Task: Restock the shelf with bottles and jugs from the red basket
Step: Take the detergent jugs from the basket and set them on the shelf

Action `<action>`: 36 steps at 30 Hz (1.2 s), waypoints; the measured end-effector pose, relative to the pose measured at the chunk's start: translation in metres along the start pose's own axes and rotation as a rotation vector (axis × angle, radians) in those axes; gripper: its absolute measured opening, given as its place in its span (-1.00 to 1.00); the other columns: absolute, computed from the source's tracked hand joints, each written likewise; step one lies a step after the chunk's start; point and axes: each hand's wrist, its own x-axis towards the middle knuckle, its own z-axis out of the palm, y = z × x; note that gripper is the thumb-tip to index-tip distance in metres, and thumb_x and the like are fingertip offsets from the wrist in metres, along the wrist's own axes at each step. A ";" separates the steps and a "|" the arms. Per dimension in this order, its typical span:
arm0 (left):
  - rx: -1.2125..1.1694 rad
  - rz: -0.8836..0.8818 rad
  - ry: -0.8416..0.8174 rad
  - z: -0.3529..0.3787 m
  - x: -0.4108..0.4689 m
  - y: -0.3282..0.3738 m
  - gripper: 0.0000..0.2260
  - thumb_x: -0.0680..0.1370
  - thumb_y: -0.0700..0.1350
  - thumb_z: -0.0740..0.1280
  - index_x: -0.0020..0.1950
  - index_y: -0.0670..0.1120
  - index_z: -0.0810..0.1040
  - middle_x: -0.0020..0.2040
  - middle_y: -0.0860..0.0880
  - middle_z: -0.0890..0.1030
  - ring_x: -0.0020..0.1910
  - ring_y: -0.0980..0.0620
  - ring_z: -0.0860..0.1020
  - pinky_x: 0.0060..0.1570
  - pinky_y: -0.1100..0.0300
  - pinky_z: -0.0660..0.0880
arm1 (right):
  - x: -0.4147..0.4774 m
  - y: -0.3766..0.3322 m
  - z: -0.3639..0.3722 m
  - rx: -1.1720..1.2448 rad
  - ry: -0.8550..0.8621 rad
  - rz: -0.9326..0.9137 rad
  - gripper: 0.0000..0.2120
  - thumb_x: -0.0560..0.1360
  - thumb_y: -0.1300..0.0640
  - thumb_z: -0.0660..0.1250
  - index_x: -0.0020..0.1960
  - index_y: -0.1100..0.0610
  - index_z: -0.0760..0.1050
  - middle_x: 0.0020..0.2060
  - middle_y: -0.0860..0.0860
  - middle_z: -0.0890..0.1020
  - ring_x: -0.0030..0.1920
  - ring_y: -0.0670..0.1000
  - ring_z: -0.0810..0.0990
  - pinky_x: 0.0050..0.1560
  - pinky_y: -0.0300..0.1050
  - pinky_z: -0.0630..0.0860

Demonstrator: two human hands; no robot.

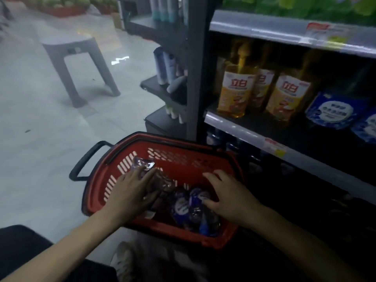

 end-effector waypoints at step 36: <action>-0.241 -0.439 -0.103 0.006 -0.011 -0.065 -0.63 0.64 0.16 0.26 0.30 -0.05 0.54 0.21 -0.11 0.58 0.14 -0.15 0.58 -0.01 0.01 0.50 | 0.215 -0.168 0.094 1.005 -0.025 0.515 -0.42 0.30 0.19 0.61 0.22 0.21 0.43 -0.11 0.09 0.60 -0.31 -0.04 0.58 -0.52 -0.25 0.47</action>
